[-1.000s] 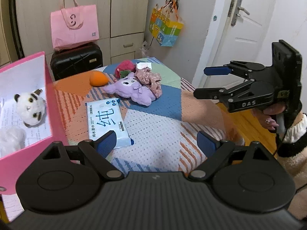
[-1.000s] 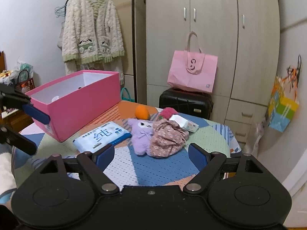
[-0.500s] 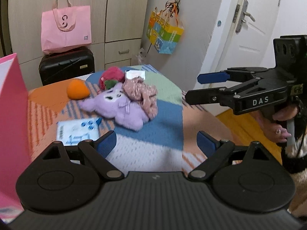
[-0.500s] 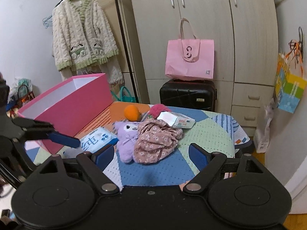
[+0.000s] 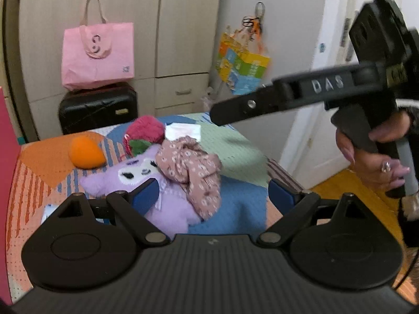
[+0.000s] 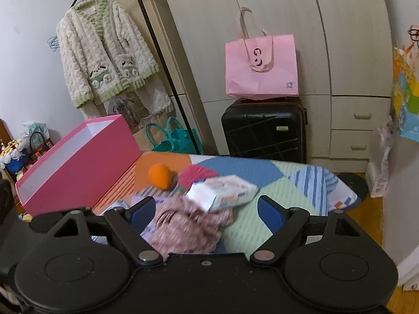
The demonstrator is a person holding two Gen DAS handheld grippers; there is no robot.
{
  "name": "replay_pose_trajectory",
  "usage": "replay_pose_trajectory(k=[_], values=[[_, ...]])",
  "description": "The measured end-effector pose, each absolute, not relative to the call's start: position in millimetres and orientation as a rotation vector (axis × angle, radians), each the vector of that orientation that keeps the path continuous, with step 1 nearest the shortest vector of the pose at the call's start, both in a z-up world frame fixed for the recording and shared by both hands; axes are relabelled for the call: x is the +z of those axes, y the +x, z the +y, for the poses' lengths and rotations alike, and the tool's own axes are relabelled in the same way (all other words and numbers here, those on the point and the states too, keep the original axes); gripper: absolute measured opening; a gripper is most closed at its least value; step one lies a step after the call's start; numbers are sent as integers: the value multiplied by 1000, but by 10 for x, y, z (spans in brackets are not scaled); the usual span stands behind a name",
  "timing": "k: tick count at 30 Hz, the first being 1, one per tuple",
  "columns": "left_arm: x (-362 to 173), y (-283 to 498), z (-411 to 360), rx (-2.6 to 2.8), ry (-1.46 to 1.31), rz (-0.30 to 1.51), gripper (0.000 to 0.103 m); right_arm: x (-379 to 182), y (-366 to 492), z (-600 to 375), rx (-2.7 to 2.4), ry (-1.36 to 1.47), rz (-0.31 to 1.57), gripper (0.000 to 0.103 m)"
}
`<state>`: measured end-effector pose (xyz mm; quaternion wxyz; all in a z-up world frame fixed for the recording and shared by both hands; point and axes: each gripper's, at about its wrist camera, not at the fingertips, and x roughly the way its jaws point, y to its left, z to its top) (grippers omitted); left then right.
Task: Organize soft objects
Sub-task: 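Grasp the small white wet-wipe pack with the right tool while the left tool approaches the pink floral cloth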
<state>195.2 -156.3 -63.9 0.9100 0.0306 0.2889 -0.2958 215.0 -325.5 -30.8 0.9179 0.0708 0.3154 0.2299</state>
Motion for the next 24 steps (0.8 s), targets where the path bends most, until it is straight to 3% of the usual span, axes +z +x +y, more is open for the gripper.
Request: replay_pose_trajectory(k=[11, 15, 17, 20, 24], values=[[-673, 2159, -1804, -509, 100, 532, 87, -496, 2729, -3203, 564, 118, 706, 89], [-702, 2206, -1816, -501, 111, 550, 80, -621, 2891, -3191, 592, 120, 739, 89], [-710, 2204, -1831, -490, 130, 548, 61, -681, 2941, -3187, 594, 118, 750, 90], [-727, 2236, -1834, -499, 128, 582, 43, -778, 3017, -3193, 615, 143, 776, 94], [-768, 2284, -1792, -509, 73, 633, 34, -883, 3077, -3135, 638, 133, 797, 94]])
